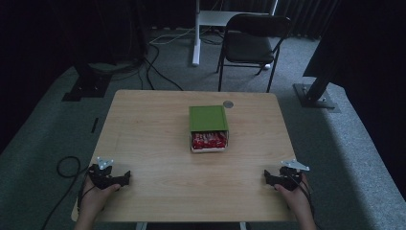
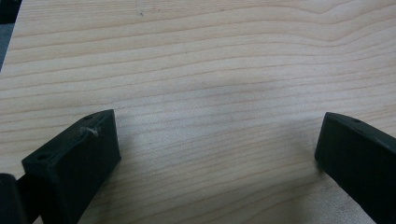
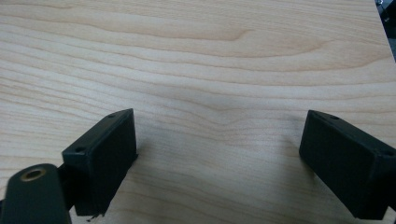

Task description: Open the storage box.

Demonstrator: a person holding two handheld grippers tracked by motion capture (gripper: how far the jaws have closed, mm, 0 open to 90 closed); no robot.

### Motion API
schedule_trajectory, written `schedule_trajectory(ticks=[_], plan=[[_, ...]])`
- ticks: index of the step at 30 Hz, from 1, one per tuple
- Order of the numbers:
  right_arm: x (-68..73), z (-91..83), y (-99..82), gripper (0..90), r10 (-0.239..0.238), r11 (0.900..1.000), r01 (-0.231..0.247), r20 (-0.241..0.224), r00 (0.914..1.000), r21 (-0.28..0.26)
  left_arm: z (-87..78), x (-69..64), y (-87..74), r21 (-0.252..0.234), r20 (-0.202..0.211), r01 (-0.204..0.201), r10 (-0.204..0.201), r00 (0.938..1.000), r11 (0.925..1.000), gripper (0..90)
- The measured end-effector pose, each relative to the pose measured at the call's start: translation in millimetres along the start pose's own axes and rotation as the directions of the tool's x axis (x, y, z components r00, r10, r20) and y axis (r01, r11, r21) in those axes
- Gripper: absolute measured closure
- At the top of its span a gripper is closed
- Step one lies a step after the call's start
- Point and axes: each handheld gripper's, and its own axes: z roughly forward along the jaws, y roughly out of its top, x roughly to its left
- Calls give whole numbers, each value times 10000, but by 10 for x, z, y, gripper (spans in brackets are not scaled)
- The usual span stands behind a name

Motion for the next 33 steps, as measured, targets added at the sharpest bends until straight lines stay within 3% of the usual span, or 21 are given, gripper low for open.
schedule_trajectory(ticks=[9, 11, 12, 14, 17, 18, 22, 24, 25, 27, 28, 29, 31, 33], plan=[[0, 0, 0, 105, -2, 10000, 2, 0, 10000, -1, 1, -22, 1, -16, 100, -119, 119, 9999, 9999, 6], [0, 0, 0, 106, -4, 10000, 4, 2, 10000, 0, -3, -37, 1, -37, 155, -320, 321, 9994, 9995, 6], [0, 0, 1, 105, 2, 10000, -2, 5, 10000, -2, -11, -67, 2, -125, 92, -689, 690, 9976, 9975, 6], [0, 1, 2, 106, 10, 10000, -10, 14, 10000, 2, -16, -86, 5, -165, 53, -802, 803, 9968, 9966, 6], [1, 2, 3, 106, 20, 10000, -20, 22, 10000, 0, -35, -140, 35, -419, 441, -714, 733, 9963, 9966, 16], [1, 3, 4, 106, 24, 10000, -24, 27, 10000, 1, -40, -169, 51, -446, 582, -817, 842, 9947, 9957, 15], [2, 5, 5, 106, 43, 10000, -43, 32, 10000, 4, -41, -291, 97, -491, 496, -1449, 1473, 9879, 9882, 15], [2, 5, 6, 105, 45, 10000, -45, 34, 10000, 7, -39, -318, 102, -505, 510, -1558, 1583, 9861, 9865, 16], [2, 6, 7, 105, 51, 10000, -51, 35, 10000, 8, -32, -368, 111, -501, 541, -1797, 1823, 9818, 9825, 15], [2, 8, 8, 105, 51, 10000, -51, 37, 10000, 6, -27, -398, 119, -583, 534, -1922, 1953, 9793, 9796, 15], [3, 8, 8, 106, 54, 10000, -54, 38, 10000, 8, -21, -441, 128, -626, 541, -2174, 2208, 9738, 9741, 15], [3, 8, 8, 106, 54, 10000, -54, 38, 10000, 8, -21, -441, 128, -626, 541, -2174, 2208, 9738, 9741, 15], [2, 8, 8, 105, 53, 10000, -53, 37, 10000, 6, -12, -495, 140, -668, 440, -2492, 2523, 9666, 9662, 15], [2, 8, 8, 105, 51, 10000, -51, 37, 10000, 7, -4, -540, 155, -671, 501, -2562, 2597, 9644, 9643, 15]])
